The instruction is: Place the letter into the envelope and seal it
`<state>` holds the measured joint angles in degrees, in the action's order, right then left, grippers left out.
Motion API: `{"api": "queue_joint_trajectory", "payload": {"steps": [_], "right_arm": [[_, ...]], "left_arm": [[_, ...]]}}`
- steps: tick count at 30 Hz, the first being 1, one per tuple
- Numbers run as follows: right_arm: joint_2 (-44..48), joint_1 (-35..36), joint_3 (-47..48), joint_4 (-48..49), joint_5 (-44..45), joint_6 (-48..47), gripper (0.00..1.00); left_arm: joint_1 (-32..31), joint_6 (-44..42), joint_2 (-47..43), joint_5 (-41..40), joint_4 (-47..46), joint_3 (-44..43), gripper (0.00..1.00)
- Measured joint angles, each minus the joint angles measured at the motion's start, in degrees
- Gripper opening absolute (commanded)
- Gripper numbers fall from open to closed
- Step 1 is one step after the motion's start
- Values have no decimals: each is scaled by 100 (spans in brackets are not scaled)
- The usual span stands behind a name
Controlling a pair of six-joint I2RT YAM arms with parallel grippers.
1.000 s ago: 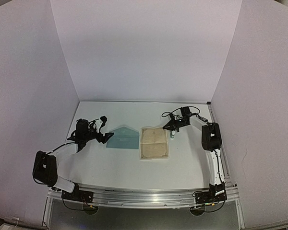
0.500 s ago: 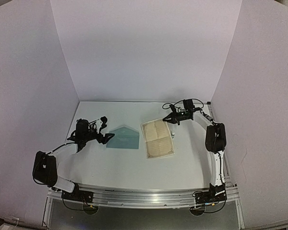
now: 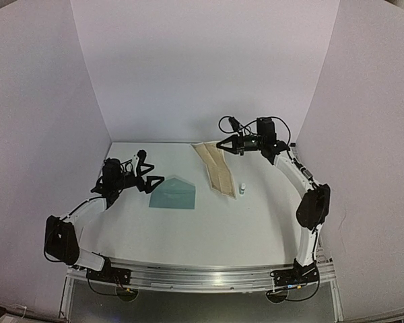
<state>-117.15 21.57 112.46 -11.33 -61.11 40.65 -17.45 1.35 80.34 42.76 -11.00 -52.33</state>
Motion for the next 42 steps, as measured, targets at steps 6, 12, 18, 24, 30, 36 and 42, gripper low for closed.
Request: {"api": "queue_joint_trajectory", "payload": {"steps": [6,12,18,24,30,36,42], "right_arm": [[339,518,529,476,-105,85,0],[499,997,744,1587,-282,594,0],[499,1215,744,2597,-343,1229,0],[499,1381,821,2959,-343,1413,0],[499,1466,877,3156,-341,1455,0],[510,1468,779,3229,-321,1439,12],[1027,1474,-347,2376,-34,426,72]], "left_arm": [[-161,349,16,613,-25,-445,100],[-168,530,91,1099,-99,-917,100],[-177,643,160,1413,-141,-1061,100],[-255,834,160,1848,-159,-1062,60],[-284,1725,160,2552,-1035,-999,0],[-286,2203,113,2648,-1493,-991,0],[-286,1033,-217,1327,-423,-991,0]]}}
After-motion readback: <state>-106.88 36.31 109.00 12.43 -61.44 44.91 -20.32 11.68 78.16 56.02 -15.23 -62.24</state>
